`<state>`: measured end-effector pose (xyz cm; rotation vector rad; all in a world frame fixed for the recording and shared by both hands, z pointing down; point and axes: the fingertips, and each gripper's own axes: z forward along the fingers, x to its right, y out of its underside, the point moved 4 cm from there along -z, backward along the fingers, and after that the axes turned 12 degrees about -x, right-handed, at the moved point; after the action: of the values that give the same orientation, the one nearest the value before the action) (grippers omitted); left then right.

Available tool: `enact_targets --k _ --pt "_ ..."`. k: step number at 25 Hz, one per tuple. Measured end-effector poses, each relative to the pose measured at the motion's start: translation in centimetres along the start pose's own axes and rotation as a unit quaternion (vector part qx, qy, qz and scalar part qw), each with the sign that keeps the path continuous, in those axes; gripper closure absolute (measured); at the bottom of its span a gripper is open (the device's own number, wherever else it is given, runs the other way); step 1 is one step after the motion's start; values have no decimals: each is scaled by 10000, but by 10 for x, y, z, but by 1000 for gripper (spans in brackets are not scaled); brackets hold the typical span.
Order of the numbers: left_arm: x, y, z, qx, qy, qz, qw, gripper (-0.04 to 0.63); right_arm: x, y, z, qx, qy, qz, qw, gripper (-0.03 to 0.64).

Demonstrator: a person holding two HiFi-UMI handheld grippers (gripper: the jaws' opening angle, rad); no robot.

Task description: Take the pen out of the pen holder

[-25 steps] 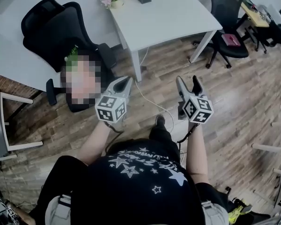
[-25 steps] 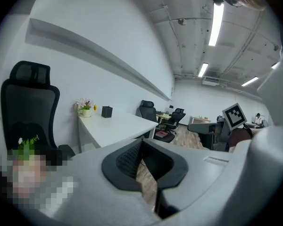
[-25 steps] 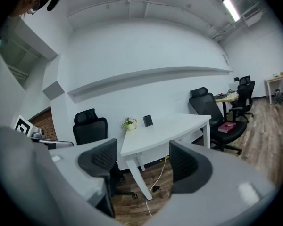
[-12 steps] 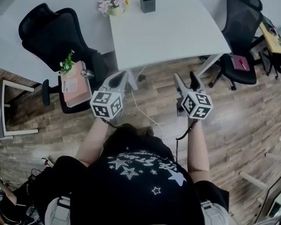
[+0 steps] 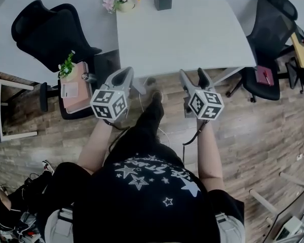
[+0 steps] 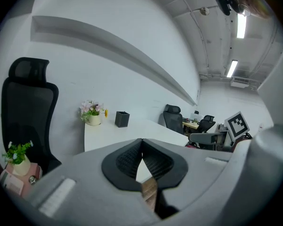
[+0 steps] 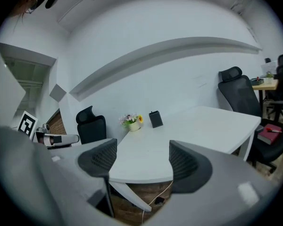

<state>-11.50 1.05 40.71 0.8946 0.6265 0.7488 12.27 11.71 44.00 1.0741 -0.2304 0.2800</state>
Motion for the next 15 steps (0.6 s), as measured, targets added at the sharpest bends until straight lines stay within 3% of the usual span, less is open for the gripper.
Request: enact_targets --k 15 --pt "-109 -100 168 106 30 -241 9996 584 57 -125 191 -438 10 -488 9978 276"
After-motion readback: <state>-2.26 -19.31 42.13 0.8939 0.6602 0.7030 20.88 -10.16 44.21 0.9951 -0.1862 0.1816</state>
